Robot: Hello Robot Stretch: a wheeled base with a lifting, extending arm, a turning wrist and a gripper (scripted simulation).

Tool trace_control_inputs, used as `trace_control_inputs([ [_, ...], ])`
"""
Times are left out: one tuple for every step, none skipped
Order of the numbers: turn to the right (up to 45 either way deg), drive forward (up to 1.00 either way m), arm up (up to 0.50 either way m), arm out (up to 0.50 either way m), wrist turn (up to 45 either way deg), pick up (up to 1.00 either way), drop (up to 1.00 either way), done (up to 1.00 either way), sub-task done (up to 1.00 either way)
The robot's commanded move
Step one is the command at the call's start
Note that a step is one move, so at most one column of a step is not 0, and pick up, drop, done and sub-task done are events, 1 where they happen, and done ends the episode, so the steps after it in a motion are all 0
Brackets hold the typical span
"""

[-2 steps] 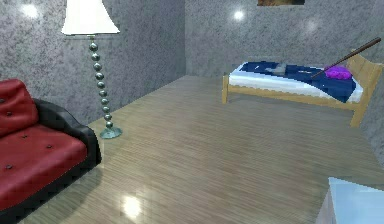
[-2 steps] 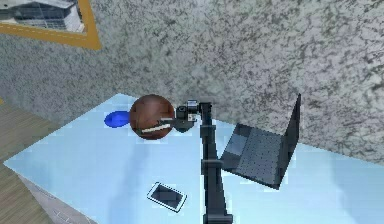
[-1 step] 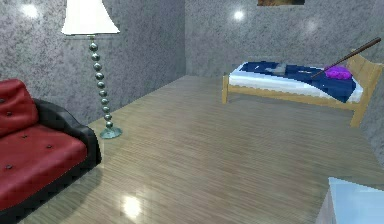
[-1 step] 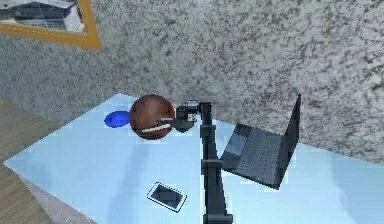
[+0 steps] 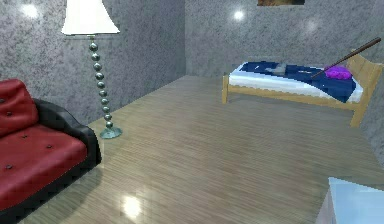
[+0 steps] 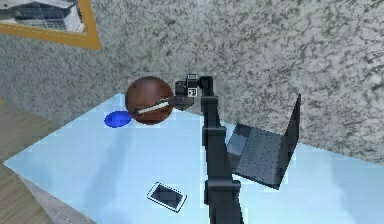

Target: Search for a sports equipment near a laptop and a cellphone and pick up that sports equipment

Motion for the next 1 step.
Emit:
trace_control_inputs([
  [0.0,0.0,0.0,0.0,0.0,0.0,0.0,1.0,0.0],
])
